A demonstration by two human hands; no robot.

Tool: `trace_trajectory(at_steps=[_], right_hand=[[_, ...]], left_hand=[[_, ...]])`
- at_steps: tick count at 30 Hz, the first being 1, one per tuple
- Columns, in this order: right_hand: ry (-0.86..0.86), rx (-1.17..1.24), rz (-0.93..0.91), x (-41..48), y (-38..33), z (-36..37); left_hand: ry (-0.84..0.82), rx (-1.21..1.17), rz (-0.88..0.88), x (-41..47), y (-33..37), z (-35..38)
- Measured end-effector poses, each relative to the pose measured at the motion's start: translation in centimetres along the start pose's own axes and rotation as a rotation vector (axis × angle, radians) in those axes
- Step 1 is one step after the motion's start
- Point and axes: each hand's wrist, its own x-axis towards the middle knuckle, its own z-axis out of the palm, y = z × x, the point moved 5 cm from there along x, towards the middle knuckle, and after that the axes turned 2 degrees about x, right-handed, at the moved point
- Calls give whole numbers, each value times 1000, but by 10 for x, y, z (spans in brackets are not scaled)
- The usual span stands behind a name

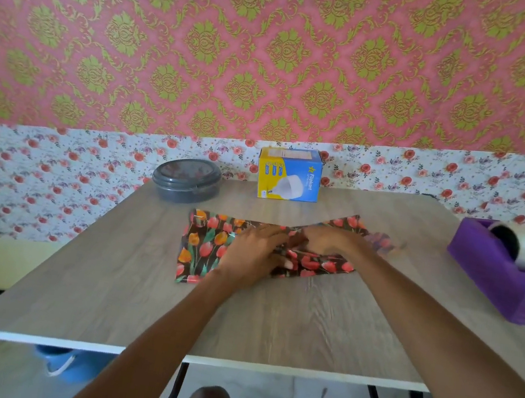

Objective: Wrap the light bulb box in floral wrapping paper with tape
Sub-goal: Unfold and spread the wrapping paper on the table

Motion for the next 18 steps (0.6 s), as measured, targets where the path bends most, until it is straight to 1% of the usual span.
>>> trace_trajectory(at_steps=[2, 3, 4, 6, 8, 10, 11, 13, 14, 16, 18], right_hand=[[6, -12, 18, 7, 2, 3], [-12, -24, 21, 10, 3, 6], [-23, -47, 27, 14, 5, 8], [-7, -86, 93, 23, 9, 12], [48, -97, 156, 28, 9, 12], [56, -93, 203, 30, 8, 11], [65, -95, 213, 36, 9, 11], [50, -93, 235, 59, 21, 15], [24, -104, 224, 85, 34, 23], [40, -123, 167, 103, 44, 32], [96, -88, 204, 78, 31, 28]], left_hand=[[-245, 2, -153, -2, -20, 2], [-314, 36, -181, -3, -27, 0], [-342, 51, -185, -4, -31, -3], [-325, 23, -192, -4, -32, -10], [-232, -18, -167, -1, -27, -22], [-151, -58, -52, 1, -19, -33], [-142, -52, 5, 0, -16, -36], [-175, -23, 39, -6, -12, -38], [-203, -9, 23, -9, -11, -37], [-266, 36, -46, -14, -14, -31], [-302, 133, -104, -17, -19, -25]])
